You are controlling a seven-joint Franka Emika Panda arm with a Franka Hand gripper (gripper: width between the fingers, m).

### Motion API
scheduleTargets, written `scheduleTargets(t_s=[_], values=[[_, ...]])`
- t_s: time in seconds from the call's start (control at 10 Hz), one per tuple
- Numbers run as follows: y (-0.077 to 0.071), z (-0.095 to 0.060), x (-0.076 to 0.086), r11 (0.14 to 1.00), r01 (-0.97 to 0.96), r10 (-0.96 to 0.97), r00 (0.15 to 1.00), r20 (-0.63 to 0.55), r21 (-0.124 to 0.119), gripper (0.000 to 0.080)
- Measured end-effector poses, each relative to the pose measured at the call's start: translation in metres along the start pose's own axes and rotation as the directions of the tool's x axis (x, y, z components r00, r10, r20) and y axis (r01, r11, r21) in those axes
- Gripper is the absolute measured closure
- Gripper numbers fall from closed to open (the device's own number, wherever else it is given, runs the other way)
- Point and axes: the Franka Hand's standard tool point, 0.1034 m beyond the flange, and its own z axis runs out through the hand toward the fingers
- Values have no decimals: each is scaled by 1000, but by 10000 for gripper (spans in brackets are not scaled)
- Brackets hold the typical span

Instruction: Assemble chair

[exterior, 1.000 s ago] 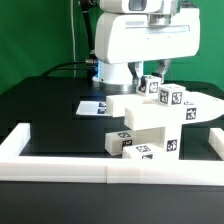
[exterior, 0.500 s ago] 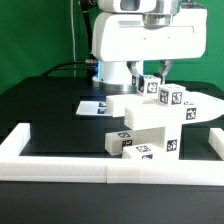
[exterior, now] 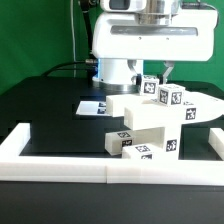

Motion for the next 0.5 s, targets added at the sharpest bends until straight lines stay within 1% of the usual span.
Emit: scheduleTargets(t_s=[0.3, 0.4, 0.5], values=[[0, 0, 0, 984, -177, 177, 984, 0, 0, 512], [0, 0, 0, 978, -208, 208, 978, 0, 0, 512], [-1, 0, 0, 956, -295, 295, 956, 0, 1, 512]])
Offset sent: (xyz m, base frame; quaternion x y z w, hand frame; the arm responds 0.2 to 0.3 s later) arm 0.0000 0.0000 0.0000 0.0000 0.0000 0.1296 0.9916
